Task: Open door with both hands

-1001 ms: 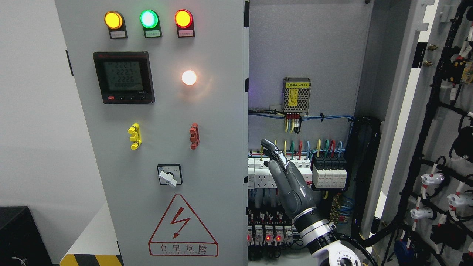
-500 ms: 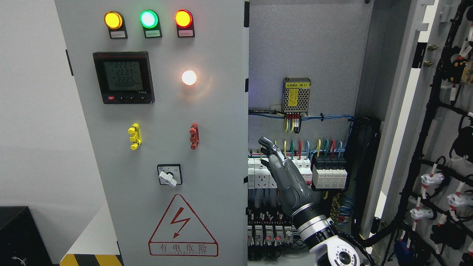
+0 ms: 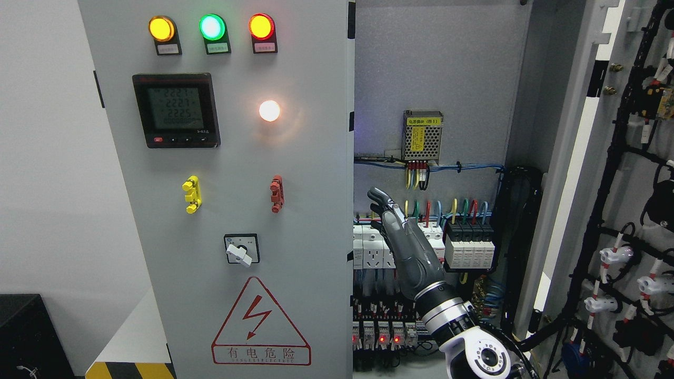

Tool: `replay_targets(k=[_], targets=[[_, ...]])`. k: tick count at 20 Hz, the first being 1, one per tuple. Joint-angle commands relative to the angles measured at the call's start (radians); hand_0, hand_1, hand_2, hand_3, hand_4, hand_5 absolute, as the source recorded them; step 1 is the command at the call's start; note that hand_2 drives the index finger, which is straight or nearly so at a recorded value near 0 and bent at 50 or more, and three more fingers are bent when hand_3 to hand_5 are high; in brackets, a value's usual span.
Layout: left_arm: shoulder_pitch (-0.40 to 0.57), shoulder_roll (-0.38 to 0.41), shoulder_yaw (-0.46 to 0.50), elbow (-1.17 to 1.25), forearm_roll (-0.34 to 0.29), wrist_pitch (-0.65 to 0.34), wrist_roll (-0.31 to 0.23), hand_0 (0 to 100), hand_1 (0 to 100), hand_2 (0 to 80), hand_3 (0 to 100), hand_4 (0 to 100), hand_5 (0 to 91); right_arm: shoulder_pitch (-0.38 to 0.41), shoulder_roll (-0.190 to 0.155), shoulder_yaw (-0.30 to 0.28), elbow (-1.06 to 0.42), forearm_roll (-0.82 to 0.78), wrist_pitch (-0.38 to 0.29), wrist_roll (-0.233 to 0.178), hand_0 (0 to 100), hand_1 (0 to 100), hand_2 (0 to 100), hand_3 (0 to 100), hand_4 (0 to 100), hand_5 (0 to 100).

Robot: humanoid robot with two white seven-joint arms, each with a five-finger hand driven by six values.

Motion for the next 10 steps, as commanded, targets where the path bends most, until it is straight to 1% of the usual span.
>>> replay_targets(k=[1, 10], targets=[[0.009, -0.017, 0.039, -0.014, -0.007, -0.003, 0.0, 12, 56, 0.0, 0, 0, 0.0, -0.002, -0.002, 0.001, 0.01, -0.036, 0.002, 0.007, 7, 14, 0, 0, 0, 0], [0.009, -0.017, 0.039, -0.014, -0.007, -0.002, 0.0, 12, 56, 0.0, 0, 0, 0.0, -0.016, -0.016, 0.017, 0.016, -0.098, 0.002, 0.008, 7, 14, 0, 0, 0, 0]])
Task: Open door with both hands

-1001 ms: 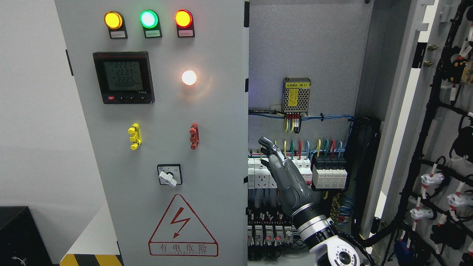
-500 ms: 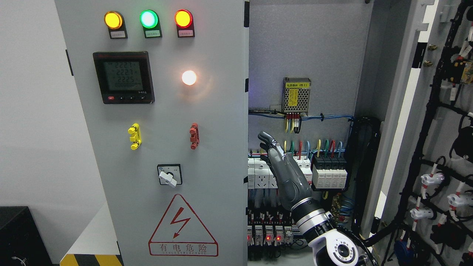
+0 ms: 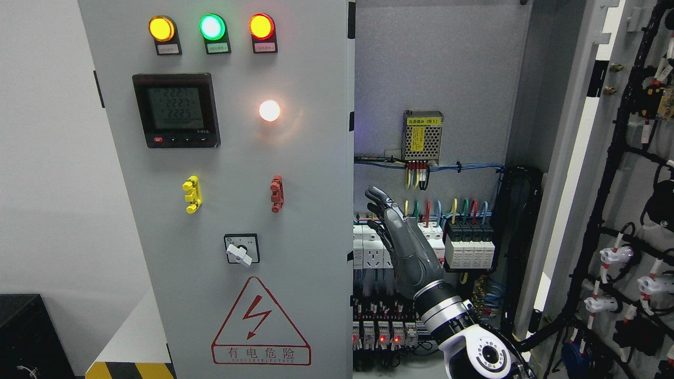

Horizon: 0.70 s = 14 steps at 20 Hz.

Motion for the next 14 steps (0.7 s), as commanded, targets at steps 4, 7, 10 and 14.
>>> replay_targets(k=[4, 7, 10, 14], targets=[[0.009, -0.007, 0.016, -0.018, -0.001, 0.0, 0.0, 12, 56, 0.0, 0, 0, 0.0, -0.036, -0.017, 0.01, 0.041, -0.03, 0.017, 0.027, 7, 14, 0, 0, 0, 0], [0.009, -0.007, 0.016, -0.018, -0.001, 0.0, 0.0, 12, 56, 0.0, 0, 0, 0.0, -0.036, -0.021, 0.012, 0.043, -0.033, 0.03, 0.029, 7, 14, 0, 0, 0, 0], [0.009, -0.007, 0.016, -0.018, -0.001, -0.002, 0.0, 12, 56, 0.0, 0, 0, 0.0, -0.039, -0.024, 0.013, 0.043, -0.091, 0.039, 0.029, 7, 14, 0, 0, 0, 0], [0.009, -0.007, 0.016, -0.018, -0.001, -0.002, 0.0, 12, 56, 0.0, 0, 0, 0.0, -0.044, -0.029, 0.016, 0.043, -0.111, 0.057, 0.03, 7, 14, 0, 0, 0, 0]])
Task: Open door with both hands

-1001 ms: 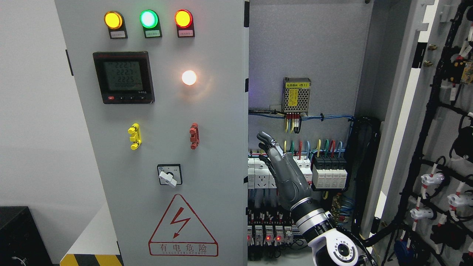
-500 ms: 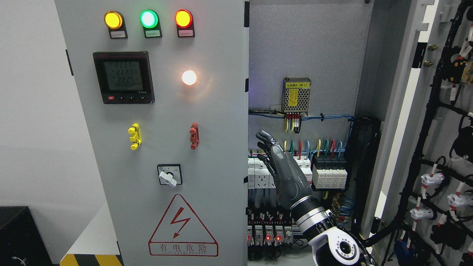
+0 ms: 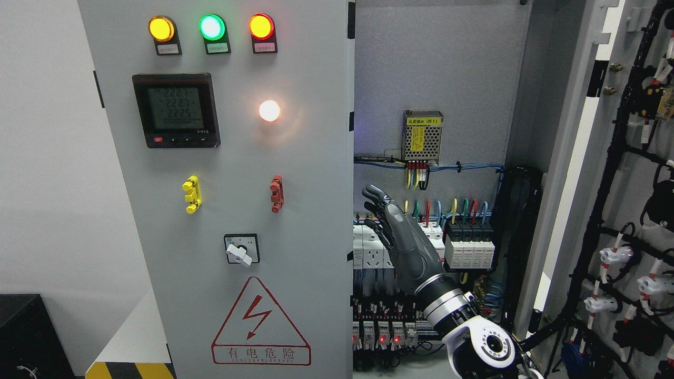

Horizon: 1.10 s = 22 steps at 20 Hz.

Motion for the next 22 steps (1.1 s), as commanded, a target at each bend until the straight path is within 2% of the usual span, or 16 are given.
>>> replay_targets(k=[1, 6, 9, 12, 15, 17, 22], targets=[[0.009, -0.002, 0.005, -0.02, 0.001, -0.001, 0.0, 12, 56, 0.0, 0, 0, 0.0, -0.008, -0.002, 0.007, 0.017, -0.037, 0.009, 0.002, 7, 14, 0, 0, 0, 0], [0.009, -0.002, 0.005, -0.02, 0.0, 0.001, 0.0, 12, 56, 0.0, 0, 0, 0.0, -0.017, -0.007, 0.009, 0.016, -0.1, 0.019, 0.001, 7, 14, 0, 0, 0, 0], [0.009, -0.002, 0.005, -0.02, 0.0, 0.001, 0.0, 12, 56, 0.0, 0, 0, 0.0, -0.021, -0.027, 0.009, 0.017, -0.12, 0.038, 0.002, 7, 14, 0, 0, 0, 0], [0.009, -0.002, 0.005, -0.02, 0.0, -0.001, 0.0, 12, 56, 0.0, 0, 0, 0.0, -0.028, -0.031, 0.018, 0.022, -0.145, 0.038, 0.002, 7, 14, 0, 0, 0, 0], [0.009, -0.002, 0.005, -0.02, 0.0, -0.001, 0.0, 12, 56, 0.0, 0, 0, 0.0, -0.028, -0.057, 0.025, 0.019, -0.149, 0.038, 0.005, 7, 14, 0, 0, 0, 0], [0.009, -0.002, 0.005, -0.02, 0.0, -0.001, 0.0, 12, 56, 0.0, 0, 0, 0.0, -0.028, -0.061, 0.025, 0.02, -0.149, 0.039, 0.037, 7, 14, 0, 0, 0, 0], [0.009, -0.002, 0.005, -0.02, 0.001, -0.001, 0.0, 12, 56, 0.0, 0, 0, 0.0, -0.029, -0.062, 0.024, 0.037, -0.151, 0.05, 0.04, 7, 14, 0, 0, 0, 0]])
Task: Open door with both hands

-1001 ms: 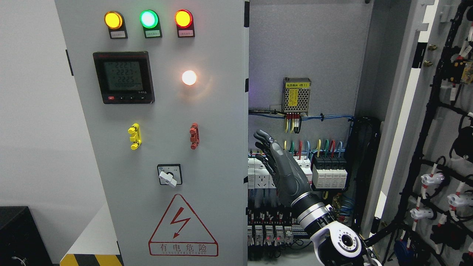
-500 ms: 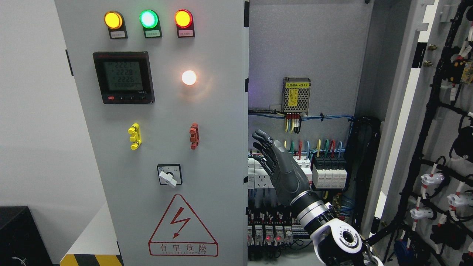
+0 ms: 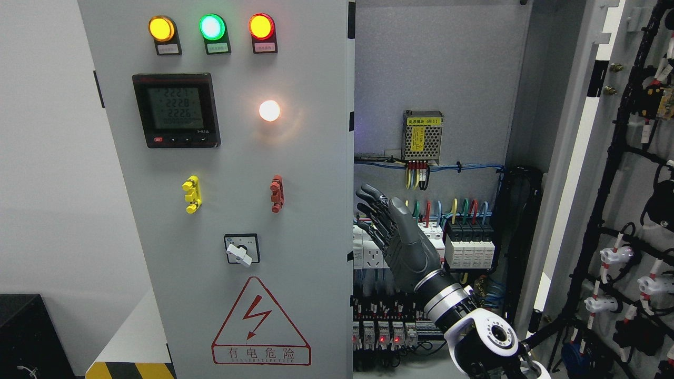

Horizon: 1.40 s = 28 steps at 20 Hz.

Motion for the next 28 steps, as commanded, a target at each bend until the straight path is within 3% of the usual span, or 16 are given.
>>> replay_targets(k=[1, 6, 10, 28], targets=[[0.009, 0.0, 0.001, -0.021, 0.0, 0.0, 0.0, 12, 56, 0.0, 0, 0, 0.0, -0.006, -0.026, 0.005, 0.033, -0.009, 0.005, 0.008, 7, 14, 0, 0, 0, 0], [0.009, 0.0, 0.001, -0.021, 0.0, 0.0, 0.0, 12, 56, 0.0, 0, 0, 0.0, -0.046, -0.026, 0.004, 0.084, -0.012, 0.004, 0.011, 7, 14, 0, 0, 0, 0], [0.009, 0.0, 0.001, -0.021, 0.001, 0.0, 0.0, 12, 56, 0.0, 0, 0, 0.0, -0.048, -0.028, 0.007, 0.087, -0.038, 0.005, 0.042, 7, 14, 0, 0, 0, 0], [0.009, 0.0, 0.001, -0.021, 0.001, 0.0, 0.0, 12, 56, 0.0, 0, 0, 0.0, -0.068, -0.051, 0.007, 0.081, -0.089, 0.041, 0.068, 7, 14, 0, 0, 0, 0]])
